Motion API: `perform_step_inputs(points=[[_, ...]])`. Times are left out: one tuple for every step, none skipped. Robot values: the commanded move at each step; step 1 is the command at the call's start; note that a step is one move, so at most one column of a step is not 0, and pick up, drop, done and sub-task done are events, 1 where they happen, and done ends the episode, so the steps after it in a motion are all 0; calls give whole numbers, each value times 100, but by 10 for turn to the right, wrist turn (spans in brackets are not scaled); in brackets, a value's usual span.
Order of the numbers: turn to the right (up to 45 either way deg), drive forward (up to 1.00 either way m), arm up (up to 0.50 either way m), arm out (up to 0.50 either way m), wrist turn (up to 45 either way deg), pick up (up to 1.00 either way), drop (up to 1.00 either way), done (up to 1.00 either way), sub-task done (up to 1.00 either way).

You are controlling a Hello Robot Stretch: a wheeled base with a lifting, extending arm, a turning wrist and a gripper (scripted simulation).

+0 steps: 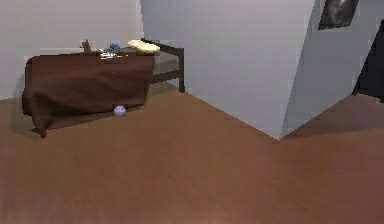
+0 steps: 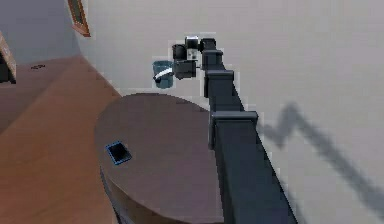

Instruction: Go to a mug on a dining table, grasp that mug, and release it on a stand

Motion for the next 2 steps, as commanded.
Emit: perform_step_inputs(points=[[0,0,-30,0,0,0,0,0,0],[0,0,0,0,0,0,100,0,0]])
